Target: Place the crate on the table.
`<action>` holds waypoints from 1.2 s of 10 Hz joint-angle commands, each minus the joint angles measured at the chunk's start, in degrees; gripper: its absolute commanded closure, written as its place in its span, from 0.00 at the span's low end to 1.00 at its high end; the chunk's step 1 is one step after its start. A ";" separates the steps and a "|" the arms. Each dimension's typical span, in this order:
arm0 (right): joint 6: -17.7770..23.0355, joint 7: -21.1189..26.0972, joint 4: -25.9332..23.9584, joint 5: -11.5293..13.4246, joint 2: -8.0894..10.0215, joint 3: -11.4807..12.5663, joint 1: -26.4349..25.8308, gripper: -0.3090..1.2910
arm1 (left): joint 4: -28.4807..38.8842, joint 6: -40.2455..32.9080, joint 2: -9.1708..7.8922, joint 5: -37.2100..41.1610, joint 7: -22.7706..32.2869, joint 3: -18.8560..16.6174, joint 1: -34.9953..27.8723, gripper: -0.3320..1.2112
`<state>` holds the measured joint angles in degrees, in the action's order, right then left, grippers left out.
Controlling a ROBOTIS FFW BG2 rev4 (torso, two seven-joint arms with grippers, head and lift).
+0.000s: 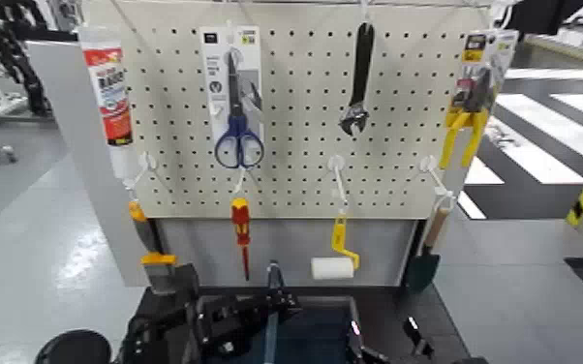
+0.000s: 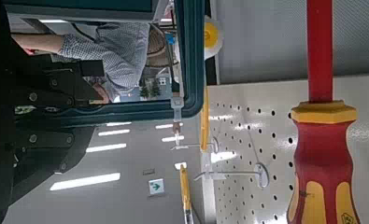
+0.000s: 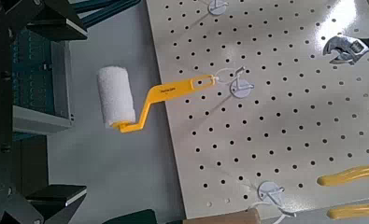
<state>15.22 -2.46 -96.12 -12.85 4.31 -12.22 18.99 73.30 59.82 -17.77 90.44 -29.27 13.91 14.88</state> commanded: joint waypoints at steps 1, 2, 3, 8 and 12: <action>0.25 0.00 0.23 -0.07 0.08 -0.09 -0.10 0.28 | -1.41 -0.41 -0.07 0.00 -0.44 0.77 0.50 0.98; 0.33 0.00 0.32 -0.24 0.08 -0.09 -0.18 0.28 | -1.85 -0.85 0.02 0.00 -0.70 0.95 0.59 0.98; 0.33 0.00 0.41 -0.24 0.17 -0.18 -0.27 0.28 | -2.37 -1.11 0.10 0.00 -0.88 1.12 0.77 0.98; 0.69 0.00 0.76 -0.59 0.26 -0.35 -0.45 0.28 | -4.75 -0.94 0.02 0.00 -1.84 1.56 1.29 0.90; 0.77 0.00 0.67 -0.59 0.26 -0.26 -0.36 0.28 | -2.55 -2.08 0.02 -0.61 -2.90 0.77 1.12 0.55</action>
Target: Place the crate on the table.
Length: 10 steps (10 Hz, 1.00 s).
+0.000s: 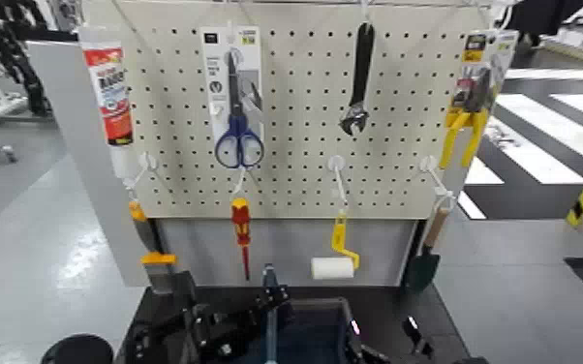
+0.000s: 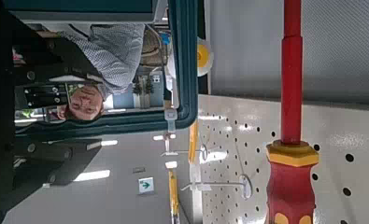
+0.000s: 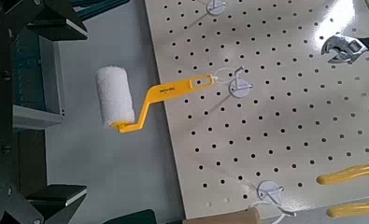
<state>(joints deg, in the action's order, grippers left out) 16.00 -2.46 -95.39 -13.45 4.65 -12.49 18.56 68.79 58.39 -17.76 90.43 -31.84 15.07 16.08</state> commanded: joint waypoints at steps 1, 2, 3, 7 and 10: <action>-0.09 0.00 -0.06 -0.09 0.00 0.01 0.07 0.28 | 3.10 -0.82 0.00 -1.84 -0.68 -0.75 -0.17 0.46; -0.09 0.00 -0.06 -0.09 0.00 0.01 0.16 0.28 | 3.89 -1.26 0.09 -2.54 -1.11 -0.92 -0.43 0.42; -0.09 0.00 -0.06 -0.09 0.00 0.10 0.16 0.28 | 5.04 -1.52 0.27 -3.16 -1.20 -1.27 -0.87 0.39; -0.09 0.00 -0.24 -0.09 -0.08 0.10 0.25 0.28 | 15.23 -2.22 1.67 -16.52 0.20 -8.74 -5.53 0.35; -0.09 0.00 -0.32 -0.09 0.00 0.18 0.34 0.28 | 26.92 -3.72 3.17 -28.91 7.06 -16.83 -11.33 0.35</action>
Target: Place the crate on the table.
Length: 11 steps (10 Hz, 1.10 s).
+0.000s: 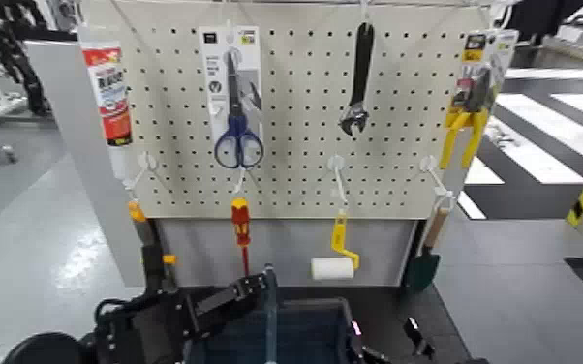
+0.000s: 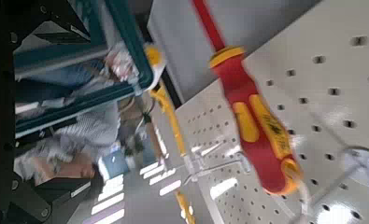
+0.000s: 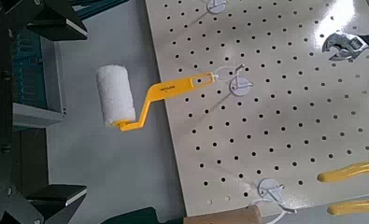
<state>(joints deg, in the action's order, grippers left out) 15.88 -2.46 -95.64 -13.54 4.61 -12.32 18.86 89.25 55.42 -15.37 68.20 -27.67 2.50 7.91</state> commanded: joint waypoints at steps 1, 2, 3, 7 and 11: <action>0.03 0.00 -0.07 0.00 0.05 0.01 0.03 0.28 | 9.80 -1.55 0.96 -10.11 5.52 -5.67 -5.09 0.35; 0.03 0.00 -0.16 0.00 0.05 0.10 0.03 0.28 | 12.70 -3.22 1.22 -12.57 8.77 -6.02 -7.12 0.35; 0.03 0.00 -0.16 0.00 -0.04 0.10 0.12 0.28 | 14.99 -4.89 1.57 -16.61 10.35 -6.11 -8.79 0.35; 0.21 0.00 -0.25 0.00 0.05 0.36 0.30 0.28 | 20.88 -27.39 5.70 -34.98 16.24 -4.70 -17.93 0.35; 0.47 0.00 -0.43 0.00 -0.04 0.54 0.47 0.28 | 17.45 -46.81 9.83 -47.99 18.26 -4.00 -24.34 0.35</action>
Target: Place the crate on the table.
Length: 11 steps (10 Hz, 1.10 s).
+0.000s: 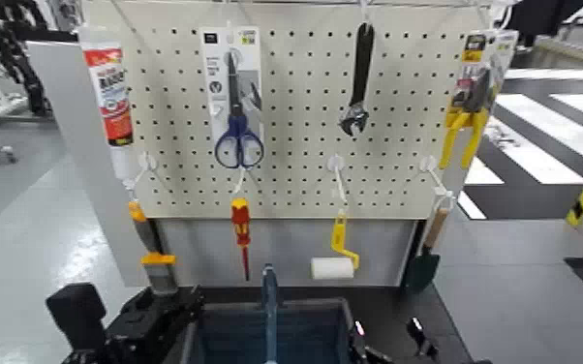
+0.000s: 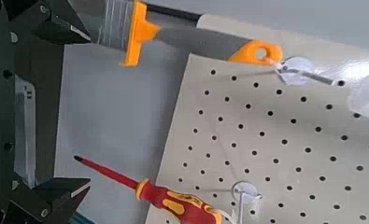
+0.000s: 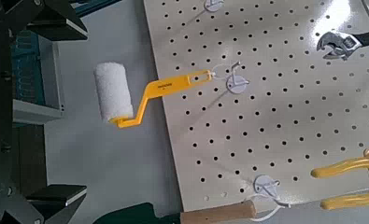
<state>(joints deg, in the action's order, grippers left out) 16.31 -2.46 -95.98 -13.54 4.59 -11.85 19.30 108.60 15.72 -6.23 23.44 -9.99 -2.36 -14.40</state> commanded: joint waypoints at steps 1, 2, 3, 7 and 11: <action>0.04 0.00 -0.08 0.00 0.07 0.07 0.13 0.28 | -1.99 -9.57 0.52 -5.07 1.47 1.48 -3.27 0.35; 0.13 0.00 -0.08 0.00 0.07 0.16 0.13 0.28 | -1.99 -12.82 0.52 -7.44 2.35 1.83 -4.68 0.35; 0.13 0.00 -0.17 0.00 0.07 0.25 0.30 0.28 | -1.90 -16.34 0.43 -9.81 4.02 2.53 -6.35 0.35; 0.04 0.00 -0.52 0.00 0.16 0.42 0.48 0.28 | -1.73 -26.09 -0.19 -15.09 14.56 6.66 -11.00 0.35; -0.05 0.00 -0.52 0.00 0.07 0.51 0.48 0.28 | -1.73 -27.15 -1.24 -15.18 16.85 7.81 -11.27 0.35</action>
<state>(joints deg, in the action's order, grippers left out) 16.28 -2.46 -96.53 -13.47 4.66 -11.34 19.84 106.93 -11.41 -7.41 8.22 6.86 5.37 -25.68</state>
